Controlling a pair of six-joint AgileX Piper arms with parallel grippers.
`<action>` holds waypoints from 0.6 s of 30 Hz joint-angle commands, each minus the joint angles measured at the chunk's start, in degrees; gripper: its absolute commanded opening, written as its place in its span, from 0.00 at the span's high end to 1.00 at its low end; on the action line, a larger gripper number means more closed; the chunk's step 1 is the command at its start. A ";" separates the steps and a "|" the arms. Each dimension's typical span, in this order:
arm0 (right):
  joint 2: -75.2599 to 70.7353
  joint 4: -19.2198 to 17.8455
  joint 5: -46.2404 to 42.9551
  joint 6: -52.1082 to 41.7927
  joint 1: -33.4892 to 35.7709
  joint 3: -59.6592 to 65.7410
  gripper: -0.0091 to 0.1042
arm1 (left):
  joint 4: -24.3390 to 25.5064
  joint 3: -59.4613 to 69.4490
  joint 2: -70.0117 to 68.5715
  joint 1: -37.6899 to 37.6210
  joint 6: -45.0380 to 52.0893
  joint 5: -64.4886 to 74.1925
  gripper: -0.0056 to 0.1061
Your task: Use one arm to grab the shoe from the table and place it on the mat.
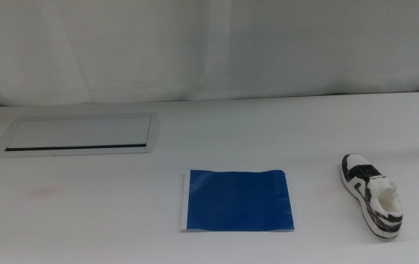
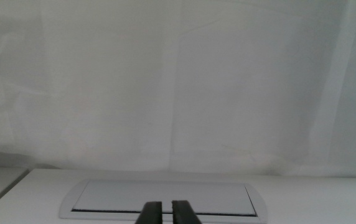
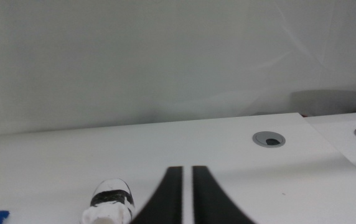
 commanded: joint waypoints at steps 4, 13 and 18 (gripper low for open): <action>-0.33 -0.22 -1.11 8.20 -0.23 2.19 0.46 | -0.28 2.37 -2.28 0.23 -0.37 -0.18 0.98; -0.33 -0.47 -2.13 9.23 -0.23 2.19 0.01 | -0.28 2.37 -2.28 0.23 -0.37 -0.18 0.98; -0.33 0.63 3.82 15.17 -0.23 -1.41 0.02 | -0.28 2.37 -2.28 0.23 -0.37 -0.18 0.98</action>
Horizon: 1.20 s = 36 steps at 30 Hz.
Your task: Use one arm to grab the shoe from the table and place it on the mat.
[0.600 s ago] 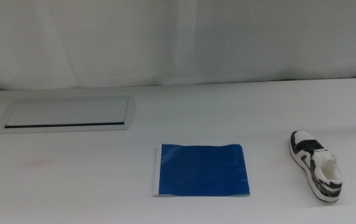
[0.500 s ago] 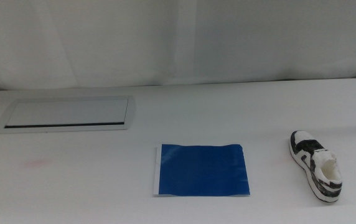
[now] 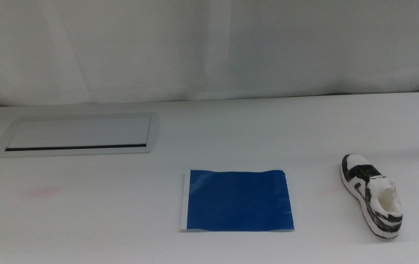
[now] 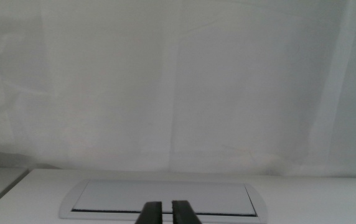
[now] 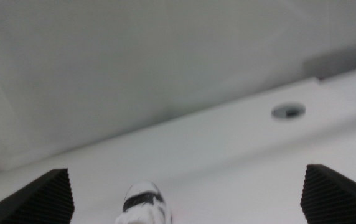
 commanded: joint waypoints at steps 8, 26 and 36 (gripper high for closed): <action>1.34 0.37 14.51 1.44 -0.23 -13.76 0.02 | -0.28 2.37 -2.28 0.23 -0.37 -0.18 0.98; 30.73 4.72 44.36 -15.40 -0.23 -44.22 0.02 | -0.28 2.37 -2.28 0.23 -0.37 -0.18 0.98; 51.17 7.37 50.35 -24.37 -0.12 -50.51 0.02 | -0.28 2.37 -2.28 0.23 -0.37 -0.18 0.98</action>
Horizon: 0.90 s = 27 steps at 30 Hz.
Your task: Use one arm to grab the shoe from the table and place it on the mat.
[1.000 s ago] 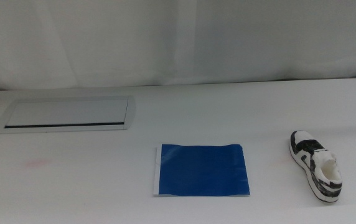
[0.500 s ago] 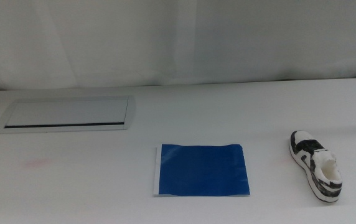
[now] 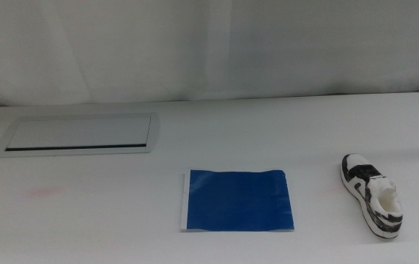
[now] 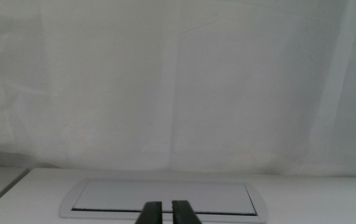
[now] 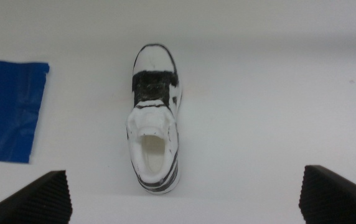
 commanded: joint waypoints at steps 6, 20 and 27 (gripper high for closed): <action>11.28 -0.55 -3.03 -3.36 4.57 -1.11 0.02 | -0.28 2.28 -2.28 0.23 -0.37 -0.18 0.98; 27.82 -1.48 -13.86 -3.42 10.18 -1.11 0.03 | -0.28 2.28 -2.28 0.23 -0.37 -0.18 0.98; 34.77 -1.32 -18.60 -3.42 10.18 -1.11 0.03 | -0.28 2.28 -2.28 0.23 -0.37 -0.18 0.98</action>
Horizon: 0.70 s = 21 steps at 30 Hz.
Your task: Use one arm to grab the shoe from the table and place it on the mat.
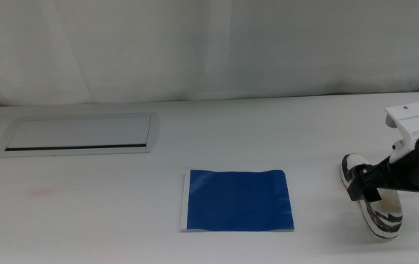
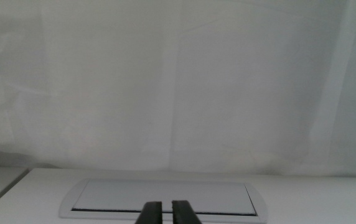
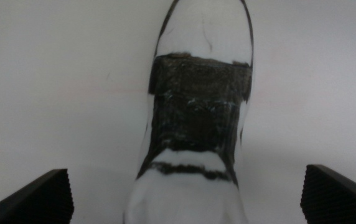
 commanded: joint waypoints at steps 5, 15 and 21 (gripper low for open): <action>3.50 -0.07 -3.13 -0.57 0.20 -0.31 0.04 | -0.28 2.28 -2.28 0.23 -0.37 -0.18 0.98; 6.22 -0.07 -5.84 -0.57 0.20 -0.31 0.06 | -0.28 2.28 -2.28 0.23 -0.37 -0.15 0.98; 7.57 -1.03 -6.18 -0.57 0.20 -0.31 0.12 | -0.28 2.28 -2.28 0.23 -0.37 -0.15 0.98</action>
